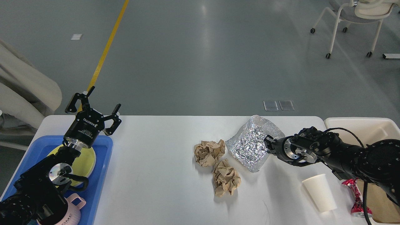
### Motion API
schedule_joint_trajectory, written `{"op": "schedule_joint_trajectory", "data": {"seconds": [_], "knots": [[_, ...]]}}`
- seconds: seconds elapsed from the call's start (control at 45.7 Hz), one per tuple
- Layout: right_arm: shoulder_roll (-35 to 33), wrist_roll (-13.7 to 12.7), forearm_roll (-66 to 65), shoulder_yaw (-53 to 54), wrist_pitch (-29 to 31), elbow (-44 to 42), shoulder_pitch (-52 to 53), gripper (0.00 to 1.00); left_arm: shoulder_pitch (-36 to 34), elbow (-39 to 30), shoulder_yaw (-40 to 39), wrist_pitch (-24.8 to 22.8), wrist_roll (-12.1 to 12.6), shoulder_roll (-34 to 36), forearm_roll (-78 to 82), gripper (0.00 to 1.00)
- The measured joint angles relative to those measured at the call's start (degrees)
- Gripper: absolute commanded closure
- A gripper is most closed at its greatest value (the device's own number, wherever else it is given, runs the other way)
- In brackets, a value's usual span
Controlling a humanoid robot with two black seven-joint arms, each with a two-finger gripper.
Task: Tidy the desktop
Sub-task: 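Lift the foil packet and drop it into the white bin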
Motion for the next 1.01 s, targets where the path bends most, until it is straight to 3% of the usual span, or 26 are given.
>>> {"op": "schedule_joint_trajectory", "data": {"seconds": [0.153,0.394,0.613,0.81,1.007], "knots": [[-3.0,0.0,0.1,-0.9,2.8,2.6,6.0,1.00,0.0,0.0,0.0,0.0,0.0,0.0,0.0,0.00],[-16.0,0.3,-6.3,-18.1,21.1,13.7,34.9,1.00,0.0,0.0,0.0,0.1,0.0,0.0,0.0,0.00],[-21.8,4.0,-15.9,-27.4,34.6,24.2,62.2,1.00,0.0,0.0,-0.1,0.1,0.0,0.2,0.0,0.00],[-22.4,5.7,-22.1,-31.8,36.6,30.5,71.0,1.00,0.0,0.0,-0.1,0.1,0.0,0.2,0.0,0.00],[-26.0,5.8,-25.8,-33.8,31.5,28.8,63.4,1.00,0.0,0.0,-0.1,0.1,0.0,0.1,0.0,0.00]]}}
